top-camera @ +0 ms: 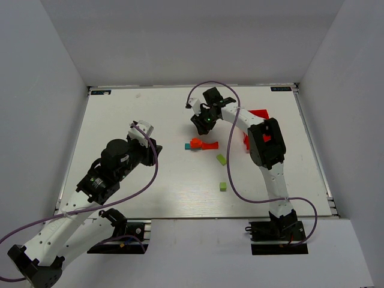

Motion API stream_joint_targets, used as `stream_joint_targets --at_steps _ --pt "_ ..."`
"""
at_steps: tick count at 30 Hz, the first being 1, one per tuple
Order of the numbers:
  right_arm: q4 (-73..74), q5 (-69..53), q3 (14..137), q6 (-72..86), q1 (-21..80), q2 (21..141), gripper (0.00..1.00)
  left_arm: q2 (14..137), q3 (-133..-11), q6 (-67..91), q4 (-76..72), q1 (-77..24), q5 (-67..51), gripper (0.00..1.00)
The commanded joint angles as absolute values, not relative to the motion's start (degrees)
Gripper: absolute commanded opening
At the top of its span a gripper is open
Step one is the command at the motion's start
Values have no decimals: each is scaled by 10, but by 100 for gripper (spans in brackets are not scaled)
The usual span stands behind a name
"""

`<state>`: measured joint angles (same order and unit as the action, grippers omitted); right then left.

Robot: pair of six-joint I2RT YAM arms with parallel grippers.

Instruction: Build the wood block tower

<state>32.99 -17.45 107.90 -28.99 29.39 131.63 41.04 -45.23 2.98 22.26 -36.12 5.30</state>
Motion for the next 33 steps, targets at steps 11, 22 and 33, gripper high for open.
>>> stream_joint_targets --at_steps 11,22,33 --pt "270 -152 1029 -307 297 1253 20 403 -450 31 220 -359 51 56" --pt "220 -152 968 -346 292 1151 9 403 -450 31 220 -359 51 56" --pt "312 -306 966 -429 298 1120 7 403 -450 31 220 -359 56 56"
